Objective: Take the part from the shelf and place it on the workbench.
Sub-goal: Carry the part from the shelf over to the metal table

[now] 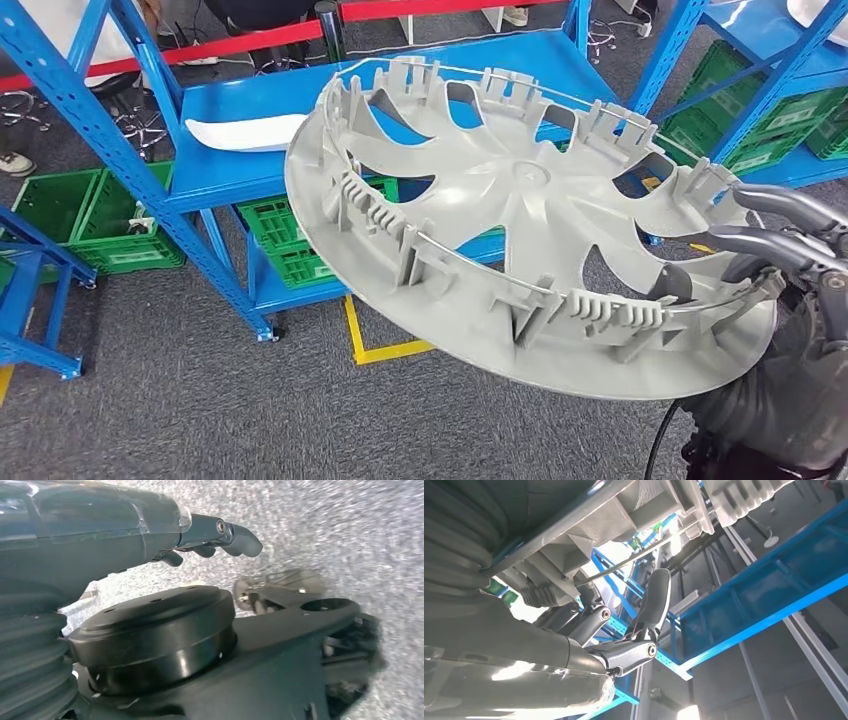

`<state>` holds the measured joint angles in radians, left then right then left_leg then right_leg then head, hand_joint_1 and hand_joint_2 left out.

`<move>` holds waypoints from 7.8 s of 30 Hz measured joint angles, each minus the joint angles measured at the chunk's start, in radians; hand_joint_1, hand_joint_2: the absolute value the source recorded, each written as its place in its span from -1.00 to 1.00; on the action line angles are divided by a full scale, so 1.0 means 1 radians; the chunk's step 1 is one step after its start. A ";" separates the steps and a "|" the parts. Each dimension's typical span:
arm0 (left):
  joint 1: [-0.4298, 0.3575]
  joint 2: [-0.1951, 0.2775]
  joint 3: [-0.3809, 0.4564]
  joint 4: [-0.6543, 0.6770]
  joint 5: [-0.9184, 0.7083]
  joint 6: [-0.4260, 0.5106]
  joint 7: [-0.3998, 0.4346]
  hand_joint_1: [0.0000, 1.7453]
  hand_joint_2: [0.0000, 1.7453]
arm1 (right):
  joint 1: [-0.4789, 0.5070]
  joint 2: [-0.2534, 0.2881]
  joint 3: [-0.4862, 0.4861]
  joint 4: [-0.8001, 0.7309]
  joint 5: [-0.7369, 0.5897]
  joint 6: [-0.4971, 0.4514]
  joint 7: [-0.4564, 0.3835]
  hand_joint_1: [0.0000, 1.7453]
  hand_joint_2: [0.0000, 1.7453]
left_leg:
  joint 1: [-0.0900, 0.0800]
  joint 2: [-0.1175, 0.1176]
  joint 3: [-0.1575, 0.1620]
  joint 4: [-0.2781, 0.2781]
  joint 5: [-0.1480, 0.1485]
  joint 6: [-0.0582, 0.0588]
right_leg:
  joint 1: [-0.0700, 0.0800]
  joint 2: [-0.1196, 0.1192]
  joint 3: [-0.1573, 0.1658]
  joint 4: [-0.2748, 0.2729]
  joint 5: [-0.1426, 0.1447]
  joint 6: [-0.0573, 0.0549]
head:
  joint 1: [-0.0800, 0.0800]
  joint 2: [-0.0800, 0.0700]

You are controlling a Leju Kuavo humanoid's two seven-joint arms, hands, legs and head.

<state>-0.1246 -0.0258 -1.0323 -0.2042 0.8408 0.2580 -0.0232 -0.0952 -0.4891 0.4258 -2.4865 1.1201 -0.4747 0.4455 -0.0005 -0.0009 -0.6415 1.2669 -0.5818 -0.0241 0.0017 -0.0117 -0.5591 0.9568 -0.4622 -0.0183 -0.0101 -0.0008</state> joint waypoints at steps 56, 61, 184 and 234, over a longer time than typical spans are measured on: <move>0.002 -0.007 0.000 0.000 0.005 0.018 0.002 -1.00 1.00 | -0.029 -0.002 0.001 0.009 -0.042 -0.019 0.010 1.00 1.00 | -0.020 0.006 0.100 -0.273 0.065 0.046 | 0.005 0.005 0.062 0.009 -0.065 0.018 | 0.017 0.000; 0.002 -0.007 0.000 0.000 0.005 0.018 0.002 -1.00 1.00 | -0.031 -0.002 0.001 0.009 -0.037 -0.014 0.010 1.00 1.00 | -0.023 0.006 0.100 -0.270 0.062 0.050 | 0.002 0.005 0.062 0.009 -0.065 0.022 | 0.015 0.000; 0.000 -0.018 0.000 0.000 0.015 0.018 0.005 -1.00 1.00 | -0.071 0.009 0.030 0.042 -0.020 0.006 0.009 1.00 1.00 | 0.008 0.045 -0.013 -0.145 0.075 -0.009 | -0.018 -0.050 0.034 0.033 -0.059 0.017 | -0.003 0.000; -0.002 0.002 -0.016 0.000 -0.010 0.009 0.035 -1.00 1.00 | 0.020 0.020 0.058 0.043 0.006 -0.068 -0.088 1.00 1.00 | -0.008 -0.089 0.023 -0.242 0.113 0.030 | -0.007 0.076 0.019 0.052 -0.059 0.010 | 0.043 0.000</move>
<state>-0.1264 -0.0242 -1.0479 -0.2041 0.8312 0.2668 0.0116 -0.0750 -0.4688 0.4841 -2.4439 1.1263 -0.5429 0.3576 -0.0083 -0.0899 -0.6180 1.0252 -0.4688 0.0060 -0.0050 0.0640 -0.5399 1.0085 -0.5207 -0.0084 0.0324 -0.0008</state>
